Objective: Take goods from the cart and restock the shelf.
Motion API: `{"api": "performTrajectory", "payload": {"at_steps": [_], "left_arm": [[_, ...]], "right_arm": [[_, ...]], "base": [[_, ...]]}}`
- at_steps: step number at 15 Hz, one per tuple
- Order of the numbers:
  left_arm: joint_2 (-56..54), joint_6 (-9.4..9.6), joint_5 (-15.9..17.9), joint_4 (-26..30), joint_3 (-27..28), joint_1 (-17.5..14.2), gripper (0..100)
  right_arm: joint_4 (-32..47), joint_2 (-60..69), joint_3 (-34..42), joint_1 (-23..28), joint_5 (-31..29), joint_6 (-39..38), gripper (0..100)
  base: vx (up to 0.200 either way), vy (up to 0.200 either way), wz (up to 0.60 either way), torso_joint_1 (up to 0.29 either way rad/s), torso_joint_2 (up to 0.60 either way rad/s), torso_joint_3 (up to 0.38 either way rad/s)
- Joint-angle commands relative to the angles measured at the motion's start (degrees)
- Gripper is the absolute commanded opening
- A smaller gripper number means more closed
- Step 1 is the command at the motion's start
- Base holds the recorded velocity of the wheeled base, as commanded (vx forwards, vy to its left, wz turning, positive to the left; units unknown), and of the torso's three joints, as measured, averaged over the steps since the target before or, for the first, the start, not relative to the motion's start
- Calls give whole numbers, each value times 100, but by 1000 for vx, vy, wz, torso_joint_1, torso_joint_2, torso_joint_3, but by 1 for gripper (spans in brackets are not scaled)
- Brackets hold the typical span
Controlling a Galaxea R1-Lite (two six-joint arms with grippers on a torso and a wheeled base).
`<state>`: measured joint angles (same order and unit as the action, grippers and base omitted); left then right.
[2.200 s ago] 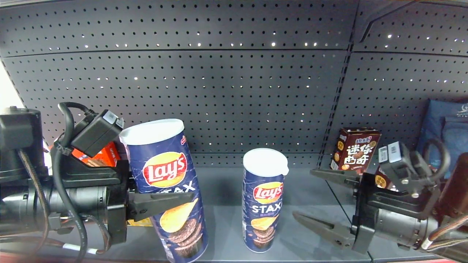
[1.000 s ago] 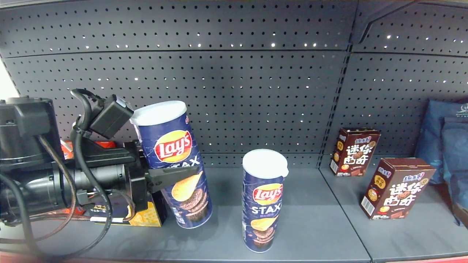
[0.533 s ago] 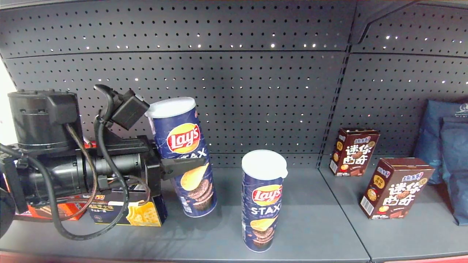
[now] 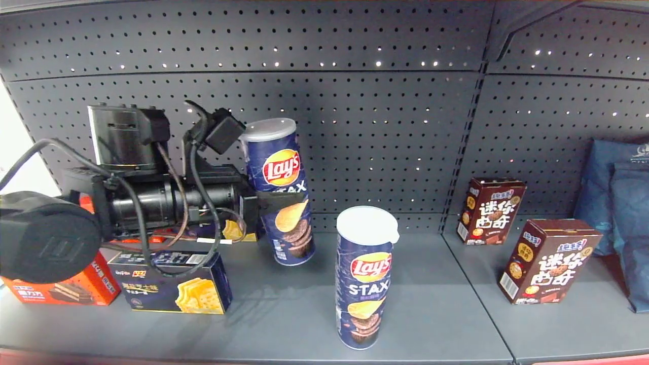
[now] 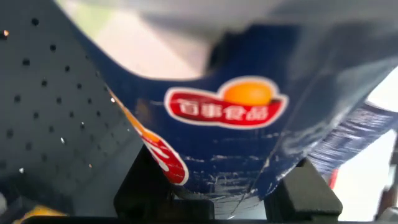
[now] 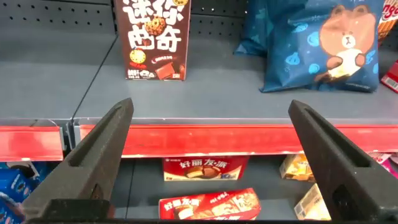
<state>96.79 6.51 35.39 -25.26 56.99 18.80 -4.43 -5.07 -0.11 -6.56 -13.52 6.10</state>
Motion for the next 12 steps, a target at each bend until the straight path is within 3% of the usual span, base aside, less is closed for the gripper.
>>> {"api": "performTrajectory", "payload": {"at_steps": [1,2,4,5,9,10,12], "left_arm": [[604,114,12,12,383,-8,0],[771,122,12,12,515,10,0],[1087,140,425,-49,717,1,0],[1263,228,610,-67,849,1,0],[1746,571,838,-67,1218,-25,0],[1940,685,1084,-67,1482,-131,0],[2256,843,1269,-67,1903,-157,0]], "right_arm": [[3,-20,11,-3,-2,6,100],[3,-20,11,-3,-2,6,100],[12,-20,11,-3,-2,6,100],[12,-20,11,-3,-2,-3,100],[21,-20,11,-3,-2,-3,100],[21,-20,11,-3,7,-12,100],[21,-20,11,-3,34,-47,100]], "base": [[0,0,0,0,0,0],[0,0,0,0,0,0],[0,0,0,0,0,0],[0,0,0,0,0,0],[0,0,0,0,0,0],[0,0,0,0,0,0],[0,0,0,0,0,0]]}}
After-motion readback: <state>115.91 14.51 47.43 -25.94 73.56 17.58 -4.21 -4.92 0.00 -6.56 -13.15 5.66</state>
